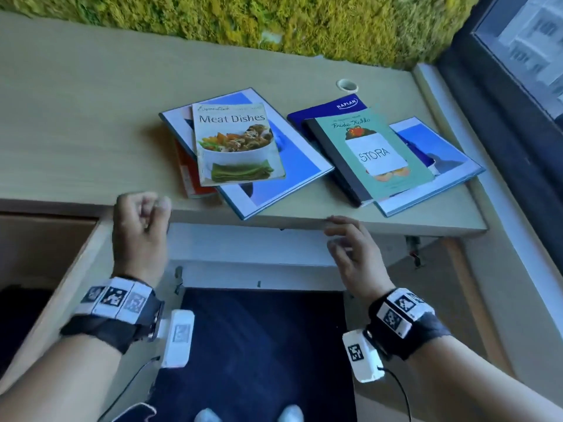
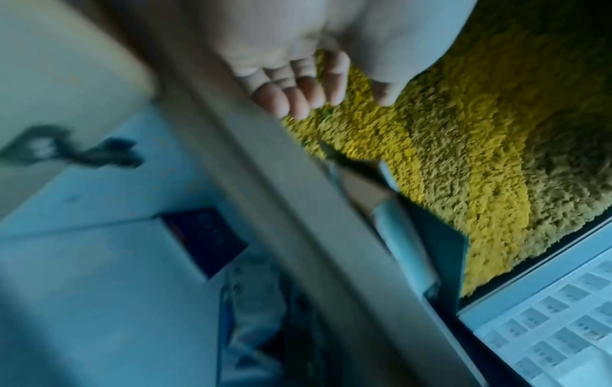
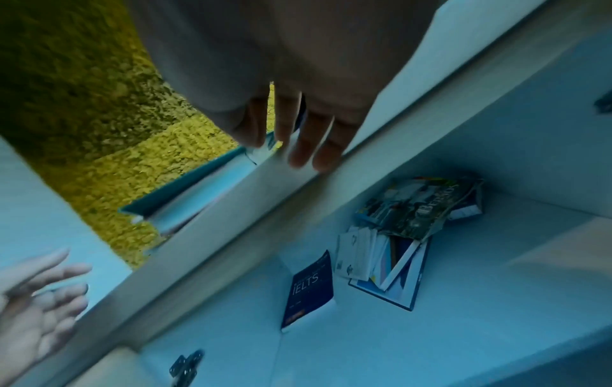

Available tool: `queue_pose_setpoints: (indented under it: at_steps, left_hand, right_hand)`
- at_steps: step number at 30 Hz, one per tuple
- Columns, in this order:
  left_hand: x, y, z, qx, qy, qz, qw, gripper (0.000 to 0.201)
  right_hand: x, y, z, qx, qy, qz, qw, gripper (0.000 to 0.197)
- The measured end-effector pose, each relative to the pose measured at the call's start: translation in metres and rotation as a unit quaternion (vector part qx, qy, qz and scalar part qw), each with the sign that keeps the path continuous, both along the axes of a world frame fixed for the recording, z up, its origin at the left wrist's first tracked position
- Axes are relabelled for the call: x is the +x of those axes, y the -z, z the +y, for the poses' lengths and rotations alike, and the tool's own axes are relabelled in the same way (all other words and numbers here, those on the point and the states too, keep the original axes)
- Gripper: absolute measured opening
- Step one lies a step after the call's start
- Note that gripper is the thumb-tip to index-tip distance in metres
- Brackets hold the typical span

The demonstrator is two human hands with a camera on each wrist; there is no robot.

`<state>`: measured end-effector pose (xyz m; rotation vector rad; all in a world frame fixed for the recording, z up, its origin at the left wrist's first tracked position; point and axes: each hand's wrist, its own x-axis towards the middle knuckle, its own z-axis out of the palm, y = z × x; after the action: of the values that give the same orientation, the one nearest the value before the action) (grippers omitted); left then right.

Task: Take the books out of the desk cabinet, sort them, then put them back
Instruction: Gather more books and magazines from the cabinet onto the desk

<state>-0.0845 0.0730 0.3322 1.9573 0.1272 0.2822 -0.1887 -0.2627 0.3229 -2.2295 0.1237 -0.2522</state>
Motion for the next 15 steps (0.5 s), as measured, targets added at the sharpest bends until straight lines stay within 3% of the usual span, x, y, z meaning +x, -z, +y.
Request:
queue_pose_setpoints:
  at_steps: [2, 4, 6, 8, 11, 13, 15]
  left_hand:
    - [-0.037, 0.047, -0.002, 0.002, 0.045, 0.055, 0.998, 0.044]
    - [-0.046, 0.108, -0.019, 0.036, 0.129, 0.151, 0.979, 0.039]
    - [-0.027, 0.168, -0.043, 0.088, 0.215, 0.225, 0.946, 0.048]
    - [0.006, 0.219, -0.07, 0.165, 0.267, 0.244, 0.917, 0.063]
    - [0.051, 0.279, -0.106, 0.314, 0.31, 0.241, 0.865, 0.077]
    - [0.076, 0.316, -0.117, 0.414, 0.297, 0.253, 0.822, 0.086]
    - [0.089, 0.354, -0.122, 0.465, 0.27, 0.268, 0.8, 0.091]
  right_hand:
    - [0.006, 0.029, 0.005, -0.033, 0.036, -0.045, 0.998, 0.014]
    - [0.01, 0.077, 0.01, -0.057, 0.016, -0.031, 0.998, 0.009]
    - [0.019, 0.14, 0.012, -0.075, -0.038, 0.041, 0.996, 0.013]
    - [0.038, 0.201, 0.007, -0.092, -0.081, 0.151, 0.981, 0.027]
    - [0.082, 0.267, -0.014, -0.103, -0.053, 0.249, 0.961, 0.046]
    - [0.12, 0.299, -0.03, -0.138, -0.028, 0.237, 0.961, 0.053]
    - [0.157, 0.327, -0.041, -0.213, -0.014, 0.208, 0.955, 0.06]
